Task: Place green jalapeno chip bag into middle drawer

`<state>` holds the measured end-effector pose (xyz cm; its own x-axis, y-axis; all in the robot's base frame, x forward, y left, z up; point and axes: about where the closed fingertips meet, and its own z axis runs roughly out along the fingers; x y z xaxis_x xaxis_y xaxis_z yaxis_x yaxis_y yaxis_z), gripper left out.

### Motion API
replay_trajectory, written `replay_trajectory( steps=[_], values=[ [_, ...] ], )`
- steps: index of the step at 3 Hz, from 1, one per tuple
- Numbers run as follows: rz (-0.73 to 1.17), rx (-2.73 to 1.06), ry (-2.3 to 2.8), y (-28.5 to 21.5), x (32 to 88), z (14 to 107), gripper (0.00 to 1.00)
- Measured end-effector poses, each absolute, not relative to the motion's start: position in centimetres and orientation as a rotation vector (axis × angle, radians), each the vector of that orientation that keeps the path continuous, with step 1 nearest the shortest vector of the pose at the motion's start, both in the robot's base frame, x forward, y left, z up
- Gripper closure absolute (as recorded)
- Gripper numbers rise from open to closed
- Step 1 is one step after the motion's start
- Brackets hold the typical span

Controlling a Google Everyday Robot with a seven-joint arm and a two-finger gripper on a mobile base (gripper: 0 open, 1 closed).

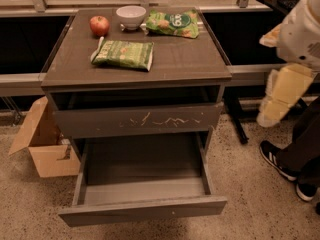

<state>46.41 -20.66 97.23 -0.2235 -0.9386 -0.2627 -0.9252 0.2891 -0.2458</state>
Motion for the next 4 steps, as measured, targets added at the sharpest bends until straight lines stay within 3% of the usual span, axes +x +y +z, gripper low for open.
replay_trajectory(
  steps=[2,4],
  values=[
    [0.069,-1.537,2.140,-17.6,55.2,95.3,0.00],
    [0.084,-1.537,2.129,-17.3,55.5,95.1,0.00]
  ],
)
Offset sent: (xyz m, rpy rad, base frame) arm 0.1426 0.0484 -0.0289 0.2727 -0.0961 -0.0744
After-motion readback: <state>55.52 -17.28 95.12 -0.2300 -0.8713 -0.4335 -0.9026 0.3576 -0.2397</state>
